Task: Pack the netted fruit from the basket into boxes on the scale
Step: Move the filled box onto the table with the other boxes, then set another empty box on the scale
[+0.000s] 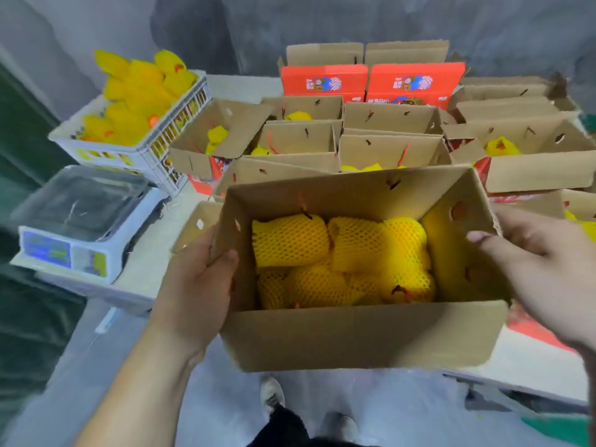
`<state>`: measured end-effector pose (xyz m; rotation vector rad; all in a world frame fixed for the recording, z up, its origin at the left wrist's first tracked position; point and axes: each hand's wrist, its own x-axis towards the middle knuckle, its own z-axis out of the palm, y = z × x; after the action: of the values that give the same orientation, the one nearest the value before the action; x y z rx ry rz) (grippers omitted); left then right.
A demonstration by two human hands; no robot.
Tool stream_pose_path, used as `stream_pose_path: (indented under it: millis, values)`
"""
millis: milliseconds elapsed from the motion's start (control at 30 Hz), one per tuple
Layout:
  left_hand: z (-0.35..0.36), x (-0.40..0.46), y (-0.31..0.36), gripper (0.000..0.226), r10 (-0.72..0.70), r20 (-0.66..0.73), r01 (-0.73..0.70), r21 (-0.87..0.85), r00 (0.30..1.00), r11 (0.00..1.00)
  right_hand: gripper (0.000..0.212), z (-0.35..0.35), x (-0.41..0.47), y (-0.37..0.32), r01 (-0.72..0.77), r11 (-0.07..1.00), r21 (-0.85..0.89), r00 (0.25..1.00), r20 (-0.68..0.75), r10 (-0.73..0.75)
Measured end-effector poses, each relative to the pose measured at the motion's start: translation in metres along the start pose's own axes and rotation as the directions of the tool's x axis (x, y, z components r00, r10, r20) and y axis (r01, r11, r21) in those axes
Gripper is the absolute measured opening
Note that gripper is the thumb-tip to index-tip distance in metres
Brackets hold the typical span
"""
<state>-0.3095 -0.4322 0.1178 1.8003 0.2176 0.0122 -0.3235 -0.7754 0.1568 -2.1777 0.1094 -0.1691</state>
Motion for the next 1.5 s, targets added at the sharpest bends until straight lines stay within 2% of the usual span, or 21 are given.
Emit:
stream_pose_path:
  millis: [167, 333, 467, 567, 700, 900, 1033, 1167, 1233, 1367, 1500]
  values:
    - [-0.090, 0.000, -0.020, 0.025, -0.007, -0.100, 0.008, 0.007, 0.995, 1.000, 0.037, 0.077, 0.012, -0.056, 0.062, 0.998, -0.016, 0.992, 0.108, -0.060]
    - [-0.198, 0.020, -0.046, 0.038, -0.037, -0.247, 0.029, -0.036, 0.968, 0.999, 0.041, 0.177, 0.031, -0.124, 0.132, 0.991, -0.022, 0.976, 0.178, -0.126]
    - [-0.299, 0.048, -0.064, 0.034, -0.041, -0.294, 0.032, -0.037, 0.955, 0.999, 0.032, 0.271, 0.048, -0.188, 0.176, 0.984, 0.009, 0.968, 0.180, -0.175]
    - [-0.366, 0.077, -0.065, 0.040, -0.011, -0.347, 0.016, 0.013, 0.938, 1.000, 0.033, 0.337, 0.054, -0.224, 0.146, 0.988, 0.059, 0.971, 0.182, -0.154]
    - [-0.439, 0.128, -0.069, 0.038, 0.005, -0.335, 0.014, 0.055, 0.942, 0.998, 0.027, 0.413, 0.076, -0.256, 0.122, 0.988, 0.093, 0.959, 0.245, -0.141]
    - [-0.496, 0.214, -0.090, 0.040, 0.013, -0.319, 0.013, 0.081, 0.948, 0.997, 0.020, 0.491, 0.140, -0.286, 0.096, 0.992, 0.081, 0.944, 0.308, -0.116]
    - [-0.529, 0.280, -0.105, 0.042, 0.010, -0.306, 0.052, 0.194, 0.952, 0.980, 0.036, 0.543, 0.192, -0.297, 0.038, 0.999, 0.007, 0.943, 0.332, -0.038]
    - [-0.564, 0.344, -0.118, 0.037, -0.024, -0.242, 0.094, 0.283, 0.970, 0.954, 0.017, 0.589, 0.225, -0.313, -0.050, 0.996, -0.075, 0.940, 0.334, 0.072]
    - [-0.578, 0.376, -0.129, 0.040, -0.045, -0.212, 0.108, 0.297, 0.976, 0.949, 0.016, 0.610, 0.234, -0.318, -0.094, 0.990, -0.105, 0.943, 0.309, 0.122]
    - [-0.597, 0.431, -0.152, 0.038, -0.051, -0.159, 0.096, 0.293, 0.986, 0.951, 0.017, 0.655, 0.235, -0.322, -0.205, 0.977, -0.052, 0.952, 0.221, 0.211]
    - [-0.605, 0.479, -0.159, 0.028, -0.153, 0.024, 0.147, 0.163, 0.988, 0.976, 0.029, 0.696, 0.224, -0.333, -0.217, 0.976, -0.016, 0.976, -0.009, 0.216]
